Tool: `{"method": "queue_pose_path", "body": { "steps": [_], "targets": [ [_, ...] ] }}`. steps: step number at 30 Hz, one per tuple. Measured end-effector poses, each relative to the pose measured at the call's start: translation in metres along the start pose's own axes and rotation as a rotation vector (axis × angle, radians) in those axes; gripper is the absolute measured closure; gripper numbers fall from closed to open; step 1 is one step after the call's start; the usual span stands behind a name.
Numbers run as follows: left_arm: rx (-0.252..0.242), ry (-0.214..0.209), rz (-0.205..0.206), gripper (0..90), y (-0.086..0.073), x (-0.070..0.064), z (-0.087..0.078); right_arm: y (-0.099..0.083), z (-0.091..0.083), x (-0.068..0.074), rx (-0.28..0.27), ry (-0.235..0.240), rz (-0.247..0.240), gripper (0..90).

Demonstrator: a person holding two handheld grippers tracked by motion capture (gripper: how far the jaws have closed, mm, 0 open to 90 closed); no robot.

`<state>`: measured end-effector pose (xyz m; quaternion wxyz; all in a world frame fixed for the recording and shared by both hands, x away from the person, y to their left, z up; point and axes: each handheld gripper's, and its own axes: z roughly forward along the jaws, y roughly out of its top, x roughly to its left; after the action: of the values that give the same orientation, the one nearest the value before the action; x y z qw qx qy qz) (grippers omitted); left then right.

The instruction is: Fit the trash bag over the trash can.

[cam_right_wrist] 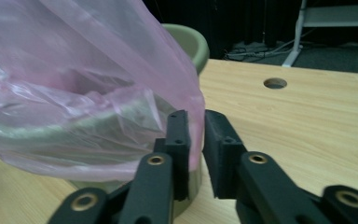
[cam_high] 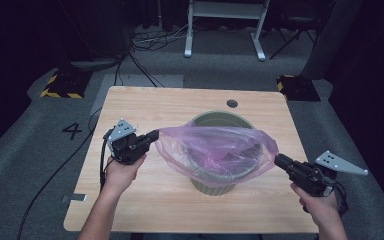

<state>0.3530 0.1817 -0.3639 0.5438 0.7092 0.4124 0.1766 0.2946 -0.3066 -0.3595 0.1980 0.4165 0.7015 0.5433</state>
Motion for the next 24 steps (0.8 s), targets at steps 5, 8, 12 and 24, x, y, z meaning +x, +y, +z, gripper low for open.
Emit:
{"method": "queue_pose_path", "body": {
  "steps": [5,8,12,24],
  "targets": [
    [0.009,-0.034,0.040,77.3,0.001,-0.005,-0.005,0.006,-0.002,0.004,-0.043,0.027,0.000,61.6],
    [0.013,-0.071,0.065,67.0,0.002,-0.009,-0.007,0.011,-0.001,0.006,-0.065,0.038,-0.009,57.7],
    [0.026,-0.128,0.097,54.5,0.007,-0.013,-0.011,0.018,0.002,0.007,-0.058,0.057,-0.024,51.4],
    [0.019,-0.253,0.249,23.5,0.041,-0.029,-0.027,0.045,0.010,0.013,-0.058,0.134,-0.121,41.0]
  ]
}}
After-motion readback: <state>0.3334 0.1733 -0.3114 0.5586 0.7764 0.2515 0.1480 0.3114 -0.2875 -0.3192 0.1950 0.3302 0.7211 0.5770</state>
